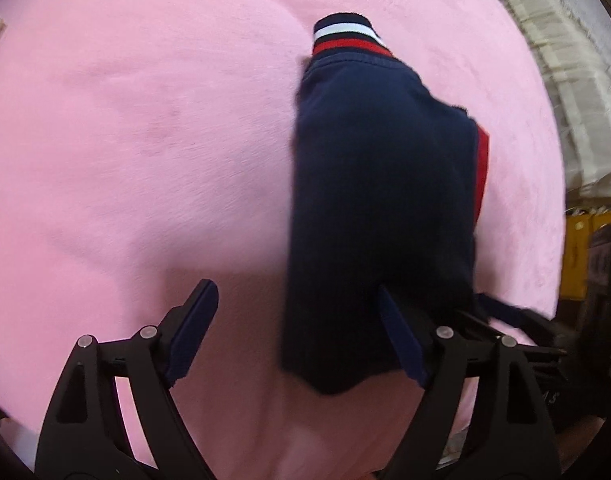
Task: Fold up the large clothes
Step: 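Grasp the folded jacket with both tools and lift it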
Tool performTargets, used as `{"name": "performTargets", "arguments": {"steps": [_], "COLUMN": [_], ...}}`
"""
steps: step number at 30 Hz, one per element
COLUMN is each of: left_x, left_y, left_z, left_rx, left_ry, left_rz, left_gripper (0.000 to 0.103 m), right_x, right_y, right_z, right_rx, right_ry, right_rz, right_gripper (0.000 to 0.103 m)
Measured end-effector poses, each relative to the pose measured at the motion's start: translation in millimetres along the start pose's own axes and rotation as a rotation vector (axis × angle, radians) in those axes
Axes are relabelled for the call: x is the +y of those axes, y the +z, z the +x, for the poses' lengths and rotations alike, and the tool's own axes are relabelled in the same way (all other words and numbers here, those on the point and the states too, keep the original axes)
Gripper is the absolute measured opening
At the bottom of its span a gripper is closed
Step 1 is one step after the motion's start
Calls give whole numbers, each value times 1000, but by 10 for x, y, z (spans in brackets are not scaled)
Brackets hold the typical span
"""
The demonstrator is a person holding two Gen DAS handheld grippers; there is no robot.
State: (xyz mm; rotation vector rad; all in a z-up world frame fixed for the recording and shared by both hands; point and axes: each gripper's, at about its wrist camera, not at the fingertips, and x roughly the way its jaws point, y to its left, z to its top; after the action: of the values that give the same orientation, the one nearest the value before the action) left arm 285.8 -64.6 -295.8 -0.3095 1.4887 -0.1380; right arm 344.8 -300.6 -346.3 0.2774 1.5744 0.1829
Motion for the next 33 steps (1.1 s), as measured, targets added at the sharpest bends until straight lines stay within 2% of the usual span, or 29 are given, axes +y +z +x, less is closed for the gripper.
{"name": "performTargets", "arguments": {"steps": [2,4,8,10,12,14,17,21,27,33], "left_x": [49,103,267,294,266,225,241,280,535,1254], "left_y": [43,77,178,242,298,300,266,193,13,-278], "left_z": [64,122,255,303,293,280,238,100,-233,-842], "left_rx": [1,3,-22,-31,-45,-51,-69,-104,-143,-195], "left_ry": [-62,-119,-296,-338,-364,-356,-376,-426,-489,-511], "left_rz": [-18,-43,-123,-129,-97,-75,-95,-86,-106,-194], "left_gripper": [79,79,79,74,58,55,46,31,30,30], "right_x": [-125,-231,-422,-528,-599,-622,-573,-475,-209,518], "right_y": [63,126,209,219,229,236,167,110,-75,-302], "right_z": [37,91,207,298,349,316,205,31,-336,-513], "right_rx": [-4,-7,-19,-12,-4,-6,-31,-67,-116,-118], "right_ry": [122,210,427,519,580,585,571,560,539,559], "right_rz": [37,88,177,243,294,301,280,249,219,181], "right_gripper": [76,71,63,63,59,53,41,34,32,31]}}
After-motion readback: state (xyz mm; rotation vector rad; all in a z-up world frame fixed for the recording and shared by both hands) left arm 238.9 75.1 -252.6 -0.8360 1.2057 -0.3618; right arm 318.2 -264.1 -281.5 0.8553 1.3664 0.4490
